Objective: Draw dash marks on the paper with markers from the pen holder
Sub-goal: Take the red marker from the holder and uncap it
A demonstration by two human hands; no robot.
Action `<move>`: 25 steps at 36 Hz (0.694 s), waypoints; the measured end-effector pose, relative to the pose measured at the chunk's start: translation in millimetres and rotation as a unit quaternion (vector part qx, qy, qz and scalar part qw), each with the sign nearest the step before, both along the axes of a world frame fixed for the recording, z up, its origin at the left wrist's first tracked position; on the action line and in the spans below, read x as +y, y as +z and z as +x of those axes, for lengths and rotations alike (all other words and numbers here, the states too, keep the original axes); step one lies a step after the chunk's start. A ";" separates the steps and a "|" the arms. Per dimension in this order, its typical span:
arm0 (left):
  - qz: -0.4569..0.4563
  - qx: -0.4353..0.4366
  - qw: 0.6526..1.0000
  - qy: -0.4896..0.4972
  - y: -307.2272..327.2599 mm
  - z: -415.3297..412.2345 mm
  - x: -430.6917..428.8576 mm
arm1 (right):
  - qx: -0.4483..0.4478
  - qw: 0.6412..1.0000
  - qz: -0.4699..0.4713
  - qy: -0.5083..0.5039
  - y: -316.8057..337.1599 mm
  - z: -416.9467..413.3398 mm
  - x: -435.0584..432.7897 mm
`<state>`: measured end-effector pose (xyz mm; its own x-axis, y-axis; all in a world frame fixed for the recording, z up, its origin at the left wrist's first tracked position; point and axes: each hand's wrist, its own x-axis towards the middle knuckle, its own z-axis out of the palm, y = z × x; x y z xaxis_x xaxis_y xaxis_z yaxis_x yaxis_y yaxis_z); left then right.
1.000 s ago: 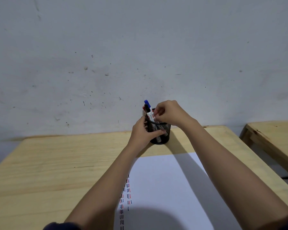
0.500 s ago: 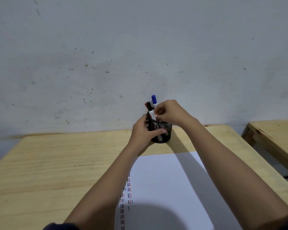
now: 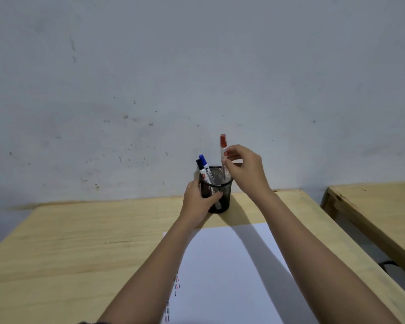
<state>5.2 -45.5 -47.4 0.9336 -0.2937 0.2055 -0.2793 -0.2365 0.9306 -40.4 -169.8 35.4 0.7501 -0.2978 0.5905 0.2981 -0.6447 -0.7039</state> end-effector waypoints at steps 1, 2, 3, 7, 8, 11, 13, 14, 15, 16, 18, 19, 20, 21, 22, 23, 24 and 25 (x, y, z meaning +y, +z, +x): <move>-0.001 -0.005 1.000 0.007 5.3 -5.4 1.8 | -0.013 1.000 0.000 0.002 3.1 -5.4 1.4; -0.007 -0.012 1.000 0.016 11.7 -10.9 4.3 | -0.024 1.000 -0.003 0.007 6.1 -11.3 2.8; -0.013 -0.016 0.999 0.028 17.9 -15.3 7.3 | -0.030 0.999 -0.008 0.012 9.1 -17.5 4.2; -0.077 -0.052 0.994 0.054 48.3 -37.8 24.8 | -0.021 0.998 -0.043 0.037 15.7 -43.6 9.0; -0.100 -0.061 0.992 0.051 56.0 -43.7 29.8 | -0.014 0.997 -0.053 0.046 15.6 -50.1 10.3; -0.149 -0.086 0.985 0.020 74.1 -60.0 43.7 | 0.018 0.994 -0.090 0.064 10.9 -67.4 13.3; -0.153 -0.101 0.983 -0.005 80.9 -70.1 51.8 | 0.037 0.991 -0.107 0.068 6.8 -78.4 15.9; -0.150 -0.106 0.983 -0.016 83.0 -75.6 55.4 | 0.044 0.990 -0.113 0.067 4.9 -83.4 17.4; -0.144 -0.112 0.983 -0.024 84.8 -82.0 58.0 | 0.051 0.989 -0.119 0.066 3.0 -88.2 19.0; -0.135 -0.116 0.984 -0.031 85.9 -88.9 59.9 | 0.057 0.988 -0.126 0.064 1.3 -92.7 20.8; -0.119 -0.114 0.985 -0.042 85.0 -99.4 61.7 | 0.065 0.985 -0.147 0.062 -2.3 -100.6 24.1; -0.114 -0.111 0.986 -0.044 83.1 -103.6 62.8 | 0.067 0.983 -0.158 0.063 -4.1 -104.2 25.5; -0.110 -0.109 0.987 -0.045 81.3 -107.3 64.1 | 0.068 0.981 -0.167 0.065 -5.6 -108.1 26.8; -0.105 -0.108 0.988 -0.044 79.6 -110.1 65.4 | 0.070 0.980 -0.174 0.068 -6.9 -111.4 27.5; -0.100 -0.106 0.988 -0.042 77.8 -112.3 67.2 | 0.073 0.979 -0.177 0.071 -7.9 -115.0 28.0; -0.096 -0.103 0.989 -0.041 76.1 -114.3 69.0 | 0.078 0.978 -0.176 0.075 -8.8 -118.3 28.1; -0.095 -0.101 0.990 -0.039 74.7 -116.2 71.0 | 0.083 0.978 -0.173 0.081 -9.5 -121.9 27.5; -0.096 -0.098 0.990 -0.036 73.7 -117.9 72.8 | 0.085 0.978 -0.169 0.088 -9.6 -125.2 26.8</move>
<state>-112.7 27.3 26.3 0.8484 -0.2952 0.4395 -0.4690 -0.0341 0.8825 -165.6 -143.1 25.7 0.8678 0.0345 0.4957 0.3224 -0.7983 -0.5088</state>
